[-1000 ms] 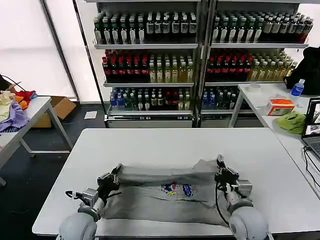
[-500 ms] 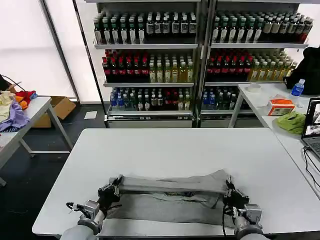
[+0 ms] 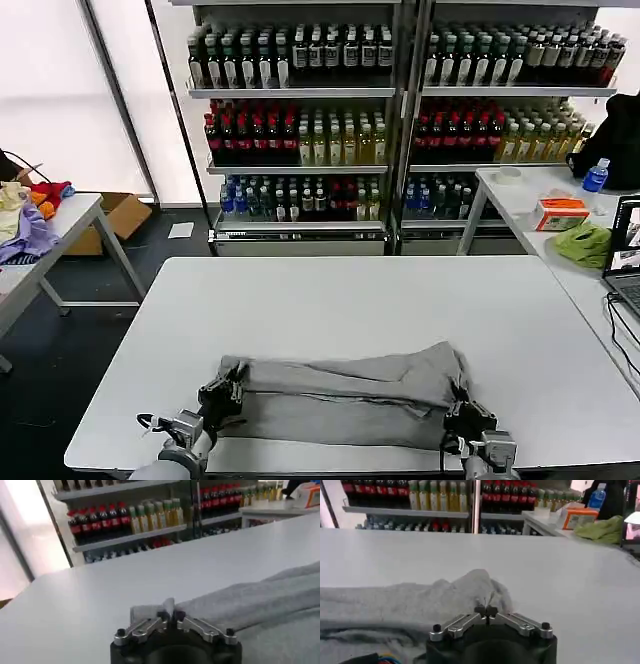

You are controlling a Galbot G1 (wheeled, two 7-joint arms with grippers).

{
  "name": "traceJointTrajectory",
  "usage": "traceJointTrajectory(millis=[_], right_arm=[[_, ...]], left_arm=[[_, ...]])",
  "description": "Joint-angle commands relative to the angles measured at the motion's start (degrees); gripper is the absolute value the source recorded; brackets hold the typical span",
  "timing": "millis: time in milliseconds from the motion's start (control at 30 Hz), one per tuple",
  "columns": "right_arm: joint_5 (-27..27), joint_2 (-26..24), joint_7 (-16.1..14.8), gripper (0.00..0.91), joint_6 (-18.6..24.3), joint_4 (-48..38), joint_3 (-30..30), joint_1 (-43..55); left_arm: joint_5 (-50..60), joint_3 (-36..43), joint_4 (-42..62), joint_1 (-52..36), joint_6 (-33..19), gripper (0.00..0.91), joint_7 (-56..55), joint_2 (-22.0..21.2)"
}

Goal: Fold and organize the clothes.

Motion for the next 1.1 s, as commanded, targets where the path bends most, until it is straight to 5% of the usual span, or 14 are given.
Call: traceJointTrajectory(millis=[33, 133, 300, 333, 367, 533, 567, 633, 1100], right_arm=[[-0.9, -0.1, 0.3, 0.000, 0.4, -1.8, -0.8, 0.3], [-2.0, -0.8, 0.1, 0.000, 0.3, -2.9, -1.1, 0.3], [-3.2, -1.4, 0.0, 0.020, 0.5, -3.2, -0.9, -0.5], [-3.5, -1.6, 0.1, 0.121, 0.7, -3.1, -1.0, -1.0], [-3.6, -1.6, 0.3, 0.907, 0.7, -2.9, -1.0, -1.1], [-3.6, -1.6, 1.1, 0.907, 1.6, -1.2, -0.4, -1.7], [-3.8, -1.7, 1.1, 0.907, 1.6, -0.8, 0.0, -1.7], [-4.0, -2.0, 1.1, 0.907, 1.6, 0.4, 0.6, -1.6], [-2.2, -2.4, 0.9, 0.907, 2.0, 12.0, 2.2, -0.9]], left_arm=[[1.4, -0.2, 0.1, 0.7, 0.4, 0.141, 0.1, -0.3], [2.1, -0.3, 0.0, 0.9, 0.3, 0.282, -0.1, -0.5], [2.9, -0.5, -1.5, 1.2, 0.8, 0.282, -0.3, -0.7], [3.0, -0.6, -1.7, 1.3, 1.0, 0.282, -0.3, -0.7], [3.2, -0.6, -1.8, 1.2, 1.2, 0.282, -0.3, -0.7], [3.5, -1.3, -3.1, 1.6, 1.3, 0.322, -0.7, -1.0], [3.5, -1.4, -3.9, 1.8, 1.4, 0.574, -0.8, -1.1], [4.1, -1.8, -5.1, 2.1, 1.7, 0.907, -1.0, -1.4], [2.8, -6.3, -4.2, 3.0, 2.0, 0.907, -3.5, -7.8]])
